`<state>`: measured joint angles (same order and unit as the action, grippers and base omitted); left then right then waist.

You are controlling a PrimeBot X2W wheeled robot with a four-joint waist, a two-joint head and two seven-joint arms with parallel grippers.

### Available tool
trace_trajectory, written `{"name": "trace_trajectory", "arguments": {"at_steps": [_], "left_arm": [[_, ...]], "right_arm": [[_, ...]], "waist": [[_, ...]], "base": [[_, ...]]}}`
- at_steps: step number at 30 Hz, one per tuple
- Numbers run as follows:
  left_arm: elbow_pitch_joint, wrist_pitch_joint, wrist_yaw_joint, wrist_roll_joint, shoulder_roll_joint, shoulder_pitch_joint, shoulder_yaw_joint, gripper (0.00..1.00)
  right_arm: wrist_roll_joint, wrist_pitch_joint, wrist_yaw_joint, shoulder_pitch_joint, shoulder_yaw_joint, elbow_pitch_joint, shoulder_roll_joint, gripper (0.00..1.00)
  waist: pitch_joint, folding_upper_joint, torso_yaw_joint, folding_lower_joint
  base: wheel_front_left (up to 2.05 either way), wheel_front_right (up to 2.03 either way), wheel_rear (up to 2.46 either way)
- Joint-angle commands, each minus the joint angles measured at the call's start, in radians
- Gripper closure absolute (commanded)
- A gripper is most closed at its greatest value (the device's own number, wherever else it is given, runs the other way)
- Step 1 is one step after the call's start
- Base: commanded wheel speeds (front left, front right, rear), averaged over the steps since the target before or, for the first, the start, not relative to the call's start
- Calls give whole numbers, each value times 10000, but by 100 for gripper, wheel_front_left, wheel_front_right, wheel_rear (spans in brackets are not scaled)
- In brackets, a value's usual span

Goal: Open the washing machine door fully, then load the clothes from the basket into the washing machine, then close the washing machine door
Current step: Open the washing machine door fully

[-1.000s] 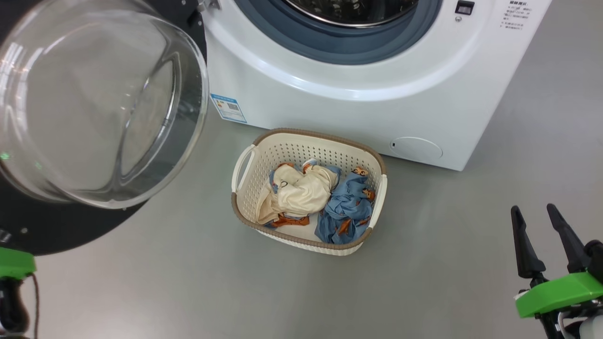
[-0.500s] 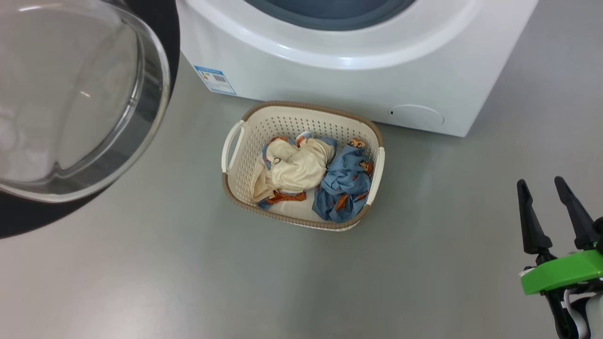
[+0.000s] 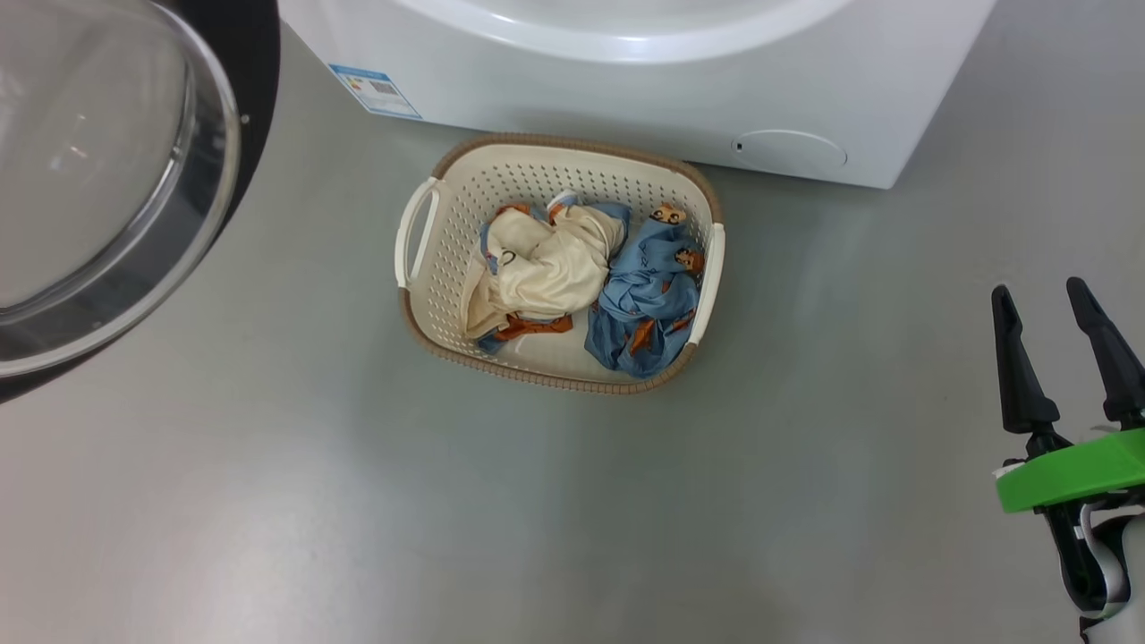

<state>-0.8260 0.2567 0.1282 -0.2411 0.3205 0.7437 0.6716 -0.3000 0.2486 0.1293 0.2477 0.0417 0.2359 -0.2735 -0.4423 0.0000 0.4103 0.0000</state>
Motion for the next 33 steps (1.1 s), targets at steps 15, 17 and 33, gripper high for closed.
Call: {"name": "trace_trajectory", "arguments": {"at_steps": [15,17,33], "left_arm": [[223,51,24,14,637,176,379,100],[297,51,24,-24,608,43,191,100],[2358,51,24,-1498,77,-2357,-1639,0]], "right_arm": [[119,132,14,174,-203,-242,19,0],[101,132,14,163,-236,-215,65,0],[-73,132,14,-256,-318,-76,365,0]], "waist": [[-161,0,-71,0],[-34,0,-63,0],[1253,0,-103,0]], "base": [[0,0,0],[0,0,0],[0,0,0]]}}
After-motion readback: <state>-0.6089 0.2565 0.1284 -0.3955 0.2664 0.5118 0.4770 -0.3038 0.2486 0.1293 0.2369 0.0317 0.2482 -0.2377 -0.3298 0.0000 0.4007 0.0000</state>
